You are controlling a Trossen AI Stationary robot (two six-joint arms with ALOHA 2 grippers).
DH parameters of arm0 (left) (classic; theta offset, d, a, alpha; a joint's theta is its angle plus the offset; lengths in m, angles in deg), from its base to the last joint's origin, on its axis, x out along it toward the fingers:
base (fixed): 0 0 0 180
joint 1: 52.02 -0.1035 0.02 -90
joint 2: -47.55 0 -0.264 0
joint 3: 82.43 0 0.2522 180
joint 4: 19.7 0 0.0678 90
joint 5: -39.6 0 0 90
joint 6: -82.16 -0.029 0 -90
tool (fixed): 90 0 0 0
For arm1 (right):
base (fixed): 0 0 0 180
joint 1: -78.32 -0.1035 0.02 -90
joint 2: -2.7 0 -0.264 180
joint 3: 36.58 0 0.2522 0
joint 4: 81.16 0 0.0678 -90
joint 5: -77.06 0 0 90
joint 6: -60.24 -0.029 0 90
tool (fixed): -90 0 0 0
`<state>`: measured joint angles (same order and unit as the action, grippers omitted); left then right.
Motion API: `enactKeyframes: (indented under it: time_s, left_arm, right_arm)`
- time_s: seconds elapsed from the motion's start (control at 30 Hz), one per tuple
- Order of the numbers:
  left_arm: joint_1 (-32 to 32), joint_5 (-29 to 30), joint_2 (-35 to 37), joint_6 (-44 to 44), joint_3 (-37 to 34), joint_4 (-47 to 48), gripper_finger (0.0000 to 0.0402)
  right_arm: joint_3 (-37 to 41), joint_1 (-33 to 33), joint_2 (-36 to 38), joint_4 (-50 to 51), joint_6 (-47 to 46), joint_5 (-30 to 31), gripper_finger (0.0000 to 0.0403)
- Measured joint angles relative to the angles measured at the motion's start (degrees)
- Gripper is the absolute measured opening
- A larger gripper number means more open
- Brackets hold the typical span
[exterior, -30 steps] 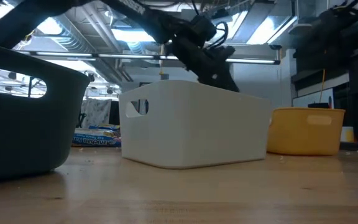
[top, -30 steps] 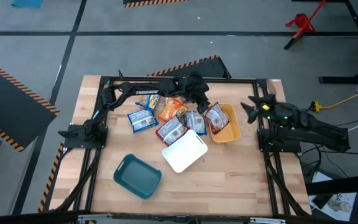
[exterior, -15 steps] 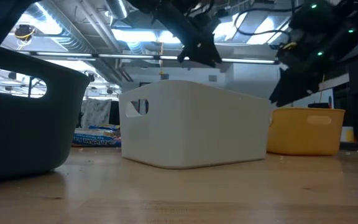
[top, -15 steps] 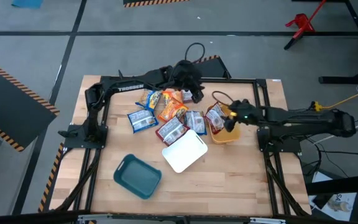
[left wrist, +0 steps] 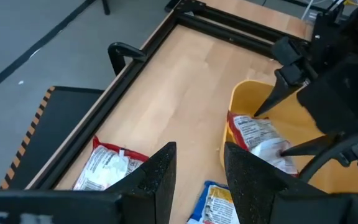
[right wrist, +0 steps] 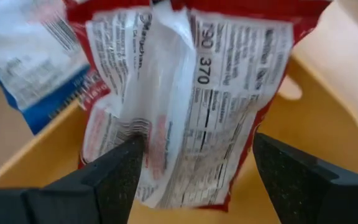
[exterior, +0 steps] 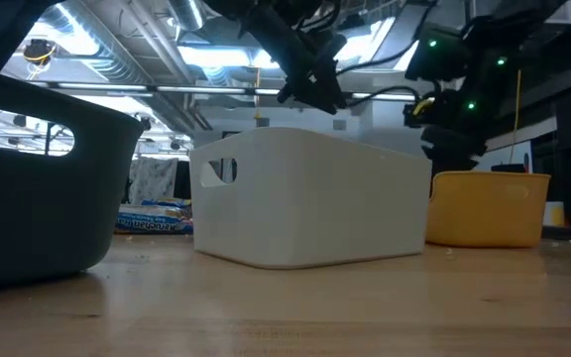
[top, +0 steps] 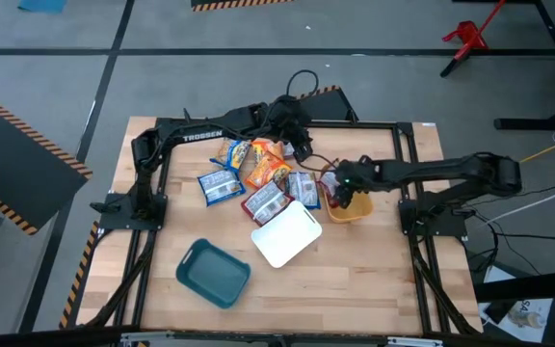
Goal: Sort Maruchan noodles
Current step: Put the bottom left red noodle pack into the yellow bin
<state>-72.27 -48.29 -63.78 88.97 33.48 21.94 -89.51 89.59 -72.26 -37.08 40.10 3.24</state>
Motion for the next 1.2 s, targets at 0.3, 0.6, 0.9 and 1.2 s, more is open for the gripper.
enactKeyframes:
  time_s: [0.3,0.6,0.9,1.2]
  left_arm:
    - [-0.1,0.0,0.0,-1.0,0.0,0.3,0.0128]
    - [-0.1,0.4,0.0,-2.9,0.0,0.7,0.0128]
    - [-1.9,0.4,2.8,-4.5,-0.2,7.0,0.0128]
    - [-3.4,0.4,6.7,-6.2,0.0,12.6,0.0128]
  right_arm:
    - [-5.2,0.0,-2.7,13.0,-3.5,-6.3,0.0251]
    - [-9.1,0.0,-2.3,16.2,-1.3,-13.0,0.0120]
    - [-15.6,0.0,-2.2,12.0,15.8,-9.7,0.0085]
    - [-17.2,0.1,-3.3,12.7,39.1,-5.8,0.0276]
